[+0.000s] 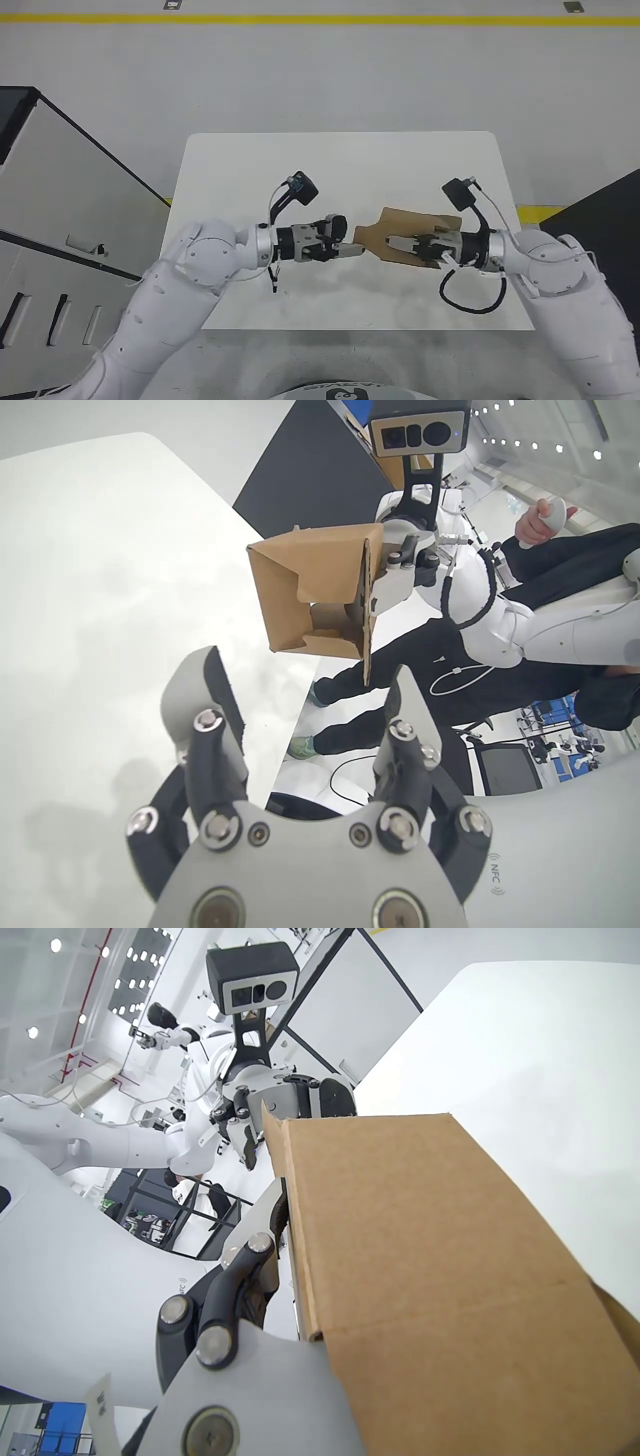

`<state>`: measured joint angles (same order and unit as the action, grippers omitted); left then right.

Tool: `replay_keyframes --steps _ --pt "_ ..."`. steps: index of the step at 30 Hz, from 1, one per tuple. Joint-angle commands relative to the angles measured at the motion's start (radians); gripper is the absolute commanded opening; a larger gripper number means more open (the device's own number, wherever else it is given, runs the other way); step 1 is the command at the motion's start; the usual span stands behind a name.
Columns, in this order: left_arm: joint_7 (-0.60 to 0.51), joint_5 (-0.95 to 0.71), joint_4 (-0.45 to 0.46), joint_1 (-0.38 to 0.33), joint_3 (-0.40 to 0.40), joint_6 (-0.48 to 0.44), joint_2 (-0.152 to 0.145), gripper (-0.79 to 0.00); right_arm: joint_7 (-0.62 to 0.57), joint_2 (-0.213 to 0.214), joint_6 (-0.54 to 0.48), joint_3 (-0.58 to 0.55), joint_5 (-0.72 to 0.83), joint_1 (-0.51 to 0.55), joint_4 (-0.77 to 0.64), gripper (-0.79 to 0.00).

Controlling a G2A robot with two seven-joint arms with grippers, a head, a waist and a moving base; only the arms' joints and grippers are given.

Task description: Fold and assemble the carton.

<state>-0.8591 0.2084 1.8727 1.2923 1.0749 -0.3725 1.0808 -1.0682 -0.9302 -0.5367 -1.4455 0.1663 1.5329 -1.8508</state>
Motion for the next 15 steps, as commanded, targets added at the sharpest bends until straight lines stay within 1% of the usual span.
replay_keyframes --steps 1,4,11,15 --pt "0.000 -0.008 -0.004 -0.004 -0.005 -0.001 0.000 -0.409 0.005 0.000 0.001 0.004 -0.019 -0.006 0.003 -0.785" --pt "-0.003 -0.015 -0.010 -0.010 -0.008 -0.004 0.000 -0.403 0.020 0.001 0.003 0.008 -0.037 -0.011 0.009 -0.785" --pt "-0.011 -0.040 -0.023 -0.019 -0.019 -0.010 0.000 -0.416 0.026 0.003 0.005 0.020 -0.073 -0.019 0.006 -0.785" --pt "-0.014 -0.053 -0.032 -0.029 -0.032 -0.017 0.001 -0.406 0.032 0.004 0.007 0.033 -0.092 -0.026 0.004 -0.785"
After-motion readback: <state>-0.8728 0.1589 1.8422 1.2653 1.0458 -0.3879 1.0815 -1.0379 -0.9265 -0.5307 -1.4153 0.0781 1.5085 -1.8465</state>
